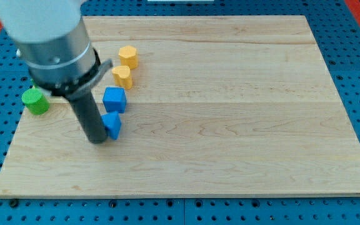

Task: Point your arm to the blue cube

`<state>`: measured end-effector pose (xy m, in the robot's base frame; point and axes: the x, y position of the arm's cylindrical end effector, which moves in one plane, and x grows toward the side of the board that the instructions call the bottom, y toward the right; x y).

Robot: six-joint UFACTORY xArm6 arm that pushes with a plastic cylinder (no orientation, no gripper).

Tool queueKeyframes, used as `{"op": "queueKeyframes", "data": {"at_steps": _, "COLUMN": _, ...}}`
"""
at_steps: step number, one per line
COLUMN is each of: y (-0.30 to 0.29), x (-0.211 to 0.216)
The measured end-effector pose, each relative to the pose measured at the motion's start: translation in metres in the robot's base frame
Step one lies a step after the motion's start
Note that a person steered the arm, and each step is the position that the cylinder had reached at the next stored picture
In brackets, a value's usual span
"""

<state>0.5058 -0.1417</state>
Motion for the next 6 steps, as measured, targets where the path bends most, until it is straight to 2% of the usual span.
{"op": "queueKeyframes", "data": {"at_steps": 1, "y": 0.068, "x": -0.048}}
{"op": "queueKeyframes", "data": {"at_steps": 2, "y": 0.142, "x": -0.069}}
{"op": "queueKeyframes", "data": {"at_steps": 3, "y": 0.146, "x": -0.033}}
{"op": "queueKeyframes", "data": {"at_steps": 4, "y": 0.055, "x": -0.002}}
{"op": "queueKeyframes", "data": {"at_steps": 5, "y": -0.028, "x": -0.041}}
{"op": "queueKeyframes", "data": {"at_steps": 6, "y": 0.013, "x": -0.081}}
